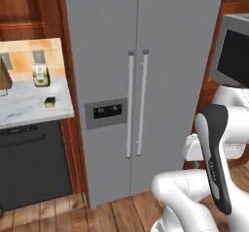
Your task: Place the sponge inside the microwave to prepare for sanitizing.
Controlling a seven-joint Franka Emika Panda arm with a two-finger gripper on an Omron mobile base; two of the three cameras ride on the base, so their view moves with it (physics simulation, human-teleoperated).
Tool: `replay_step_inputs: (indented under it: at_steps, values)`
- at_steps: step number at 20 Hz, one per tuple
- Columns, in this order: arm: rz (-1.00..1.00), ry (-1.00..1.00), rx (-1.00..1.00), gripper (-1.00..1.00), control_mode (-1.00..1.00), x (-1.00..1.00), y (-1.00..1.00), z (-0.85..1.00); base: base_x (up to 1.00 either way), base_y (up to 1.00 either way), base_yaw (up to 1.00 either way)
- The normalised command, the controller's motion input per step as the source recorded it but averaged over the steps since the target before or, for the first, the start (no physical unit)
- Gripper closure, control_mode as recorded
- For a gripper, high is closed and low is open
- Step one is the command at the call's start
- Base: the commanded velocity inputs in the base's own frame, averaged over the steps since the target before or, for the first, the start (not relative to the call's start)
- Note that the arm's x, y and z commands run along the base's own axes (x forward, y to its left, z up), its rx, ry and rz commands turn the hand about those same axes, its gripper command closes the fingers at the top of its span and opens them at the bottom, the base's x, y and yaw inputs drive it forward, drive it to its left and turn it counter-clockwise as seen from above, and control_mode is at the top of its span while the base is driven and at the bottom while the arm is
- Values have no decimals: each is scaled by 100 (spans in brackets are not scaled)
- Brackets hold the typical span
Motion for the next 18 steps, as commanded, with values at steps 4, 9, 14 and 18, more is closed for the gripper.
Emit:
replay_step_inputs:
  at_steps: [4, 9, 14, 18]
  values:
    - [0, 0, 0, -100, 100, 0, 0, 0, 46, 100, -15]
    - [0, 0, 0, -100, 100, 0, 0, 0, 55, 99, -21]
    - [0, 0, 0, -100, 100, 0, 0, 0, 47, 81, -23]
    - [0, 0, 0, -100, 100, 0, 0, 0, 32, 68, -19]
